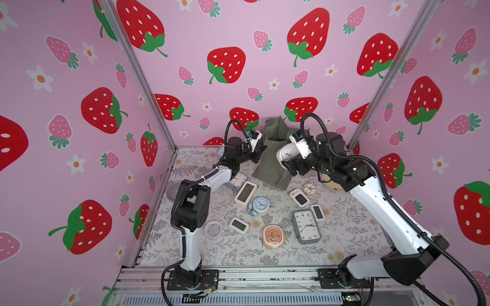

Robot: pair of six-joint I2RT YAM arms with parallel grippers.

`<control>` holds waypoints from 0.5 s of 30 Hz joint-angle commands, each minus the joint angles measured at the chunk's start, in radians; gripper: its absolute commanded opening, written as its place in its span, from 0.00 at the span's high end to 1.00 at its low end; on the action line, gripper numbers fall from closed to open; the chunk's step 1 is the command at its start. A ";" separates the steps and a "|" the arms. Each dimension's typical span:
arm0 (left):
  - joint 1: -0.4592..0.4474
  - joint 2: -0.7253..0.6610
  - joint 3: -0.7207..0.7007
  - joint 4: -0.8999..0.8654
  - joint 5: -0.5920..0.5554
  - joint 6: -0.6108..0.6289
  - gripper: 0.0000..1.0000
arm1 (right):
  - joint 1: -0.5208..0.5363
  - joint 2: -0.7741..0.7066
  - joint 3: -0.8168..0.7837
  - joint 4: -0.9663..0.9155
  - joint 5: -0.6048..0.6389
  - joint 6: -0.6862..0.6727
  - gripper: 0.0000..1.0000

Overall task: Put the alarm clock into the canvas bag
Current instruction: Place the alarm at the canvas bag.

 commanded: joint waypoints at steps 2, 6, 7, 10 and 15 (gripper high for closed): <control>-0.012 0.011 0.014 -0.013 0.001 0.037 1.00 | -0.064 0.058 0.087 0.097 -0.045 0.021 0.20; -0.013 0.006 0.013 -0.012 -0.006 0.039 1.00 | -0.111 0.178 0.204 0.078 -0.009 0.034 0.20; -0.012 0.006 0.013 -0.012 -0.006 0.040 1.00 | -0.116 0.207 0.231 0.072 0.005 0.036 0.20; -0.013 0.003 0.012 -0.012 -0.010 0.042 1.00 | -0.132 0.301 0.312 0.055 0.041 0.036 0.20; -0.013 0.001 0.011 -0.013 -0.012 0.045 1.00 | -0.160 0.459 0.472 0.010 0.065 0.053 0.20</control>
